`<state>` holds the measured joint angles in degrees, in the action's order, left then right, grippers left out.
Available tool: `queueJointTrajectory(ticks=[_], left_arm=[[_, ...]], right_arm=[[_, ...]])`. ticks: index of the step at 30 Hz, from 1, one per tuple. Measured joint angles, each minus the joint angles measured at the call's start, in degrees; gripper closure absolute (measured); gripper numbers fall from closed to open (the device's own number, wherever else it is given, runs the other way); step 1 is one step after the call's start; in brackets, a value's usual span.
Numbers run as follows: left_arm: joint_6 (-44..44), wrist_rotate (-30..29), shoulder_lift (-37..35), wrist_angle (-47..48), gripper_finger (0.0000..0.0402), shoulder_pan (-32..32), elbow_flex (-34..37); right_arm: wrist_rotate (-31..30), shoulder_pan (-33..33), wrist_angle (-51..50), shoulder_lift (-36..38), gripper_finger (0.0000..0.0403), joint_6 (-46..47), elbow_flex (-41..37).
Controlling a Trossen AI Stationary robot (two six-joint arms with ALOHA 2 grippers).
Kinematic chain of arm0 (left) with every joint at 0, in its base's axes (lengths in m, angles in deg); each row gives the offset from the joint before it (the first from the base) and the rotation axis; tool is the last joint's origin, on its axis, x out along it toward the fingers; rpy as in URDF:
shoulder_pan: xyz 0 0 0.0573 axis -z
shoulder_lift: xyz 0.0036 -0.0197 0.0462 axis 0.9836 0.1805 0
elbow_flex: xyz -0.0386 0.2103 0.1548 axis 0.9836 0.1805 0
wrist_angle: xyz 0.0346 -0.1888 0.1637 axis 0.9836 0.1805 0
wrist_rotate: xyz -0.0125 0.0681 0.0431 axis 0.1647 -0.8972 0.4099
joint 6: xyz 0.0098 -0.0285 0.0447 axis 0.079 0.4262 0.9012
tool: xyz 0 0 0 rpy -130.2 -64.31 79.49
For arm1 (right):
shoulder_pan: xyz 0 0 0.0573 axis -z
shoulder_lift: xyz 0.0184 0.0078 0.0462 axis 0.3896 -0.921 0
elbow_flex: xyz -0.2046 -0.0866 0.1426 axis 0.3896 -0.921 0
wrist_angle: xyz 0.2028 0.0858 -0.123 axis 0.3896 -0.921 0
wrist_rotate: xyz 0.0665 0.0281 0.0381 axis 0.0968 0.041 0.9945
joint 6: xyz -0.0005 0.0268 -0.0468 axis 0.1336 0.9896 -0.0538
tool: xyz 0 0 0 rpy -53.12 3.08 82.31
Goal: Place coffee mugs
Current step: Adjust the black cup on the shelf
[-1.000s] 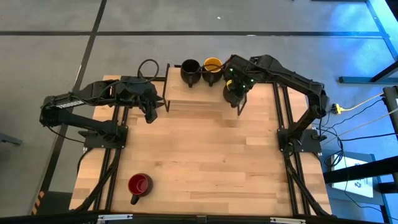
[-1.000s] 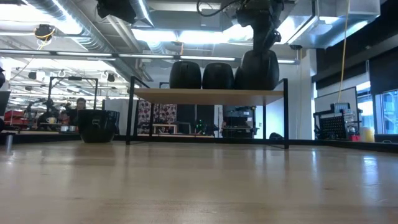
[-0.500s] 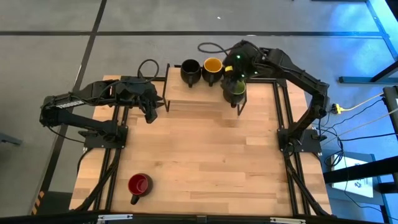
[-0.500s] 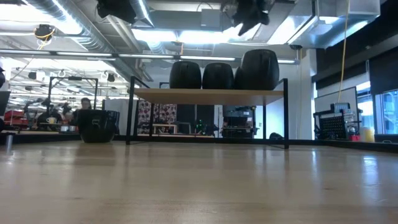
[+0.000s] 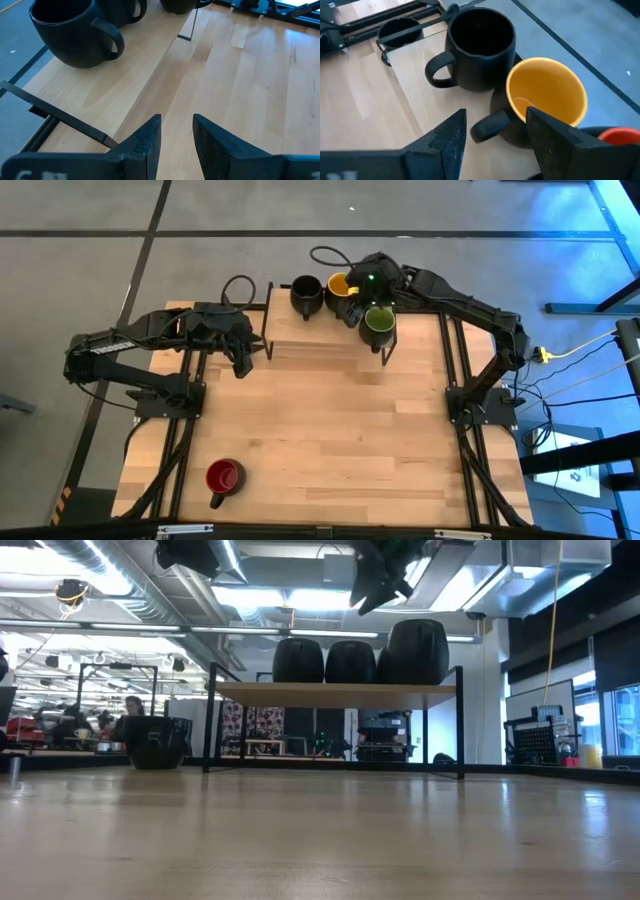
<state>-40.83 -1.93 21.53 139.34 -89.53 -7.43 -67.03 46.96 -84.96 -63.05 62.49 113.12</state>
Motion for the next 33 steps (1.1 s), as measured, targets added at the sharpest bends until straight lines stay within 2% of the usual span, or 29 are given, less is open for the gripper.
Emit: queueJointTrajectory(ticks=[9, 15, 29, 33], left_arm=[[0.0, -0.3, 0.0, -0.1, 0.0295, 0.0, 0.0], [-0.1, -0.4, 0.0, -0.1, 0.0295, 0.0, 0.0], [-0.1, -0.7, 0.0, -0.1, 0.0295, 0.0, 0.0], [-0.3, -0.7, 0.0, -0.1, 0.0295, 0.0, 0.0]], right_arm=[[-1.2, 0.4, 5.9, -0.1, 0.021, -3.0, -5.5], [-4.7, 0.9, 8.3, -0.9, 0.021, -4.6, -7.0], [-0.1, -0.1, 24.6, -5.2, 0.021, -9.0, -6.8], [1.0, 0.0, 26.6, -6.9, 0.021, -9.5, -6.9]])
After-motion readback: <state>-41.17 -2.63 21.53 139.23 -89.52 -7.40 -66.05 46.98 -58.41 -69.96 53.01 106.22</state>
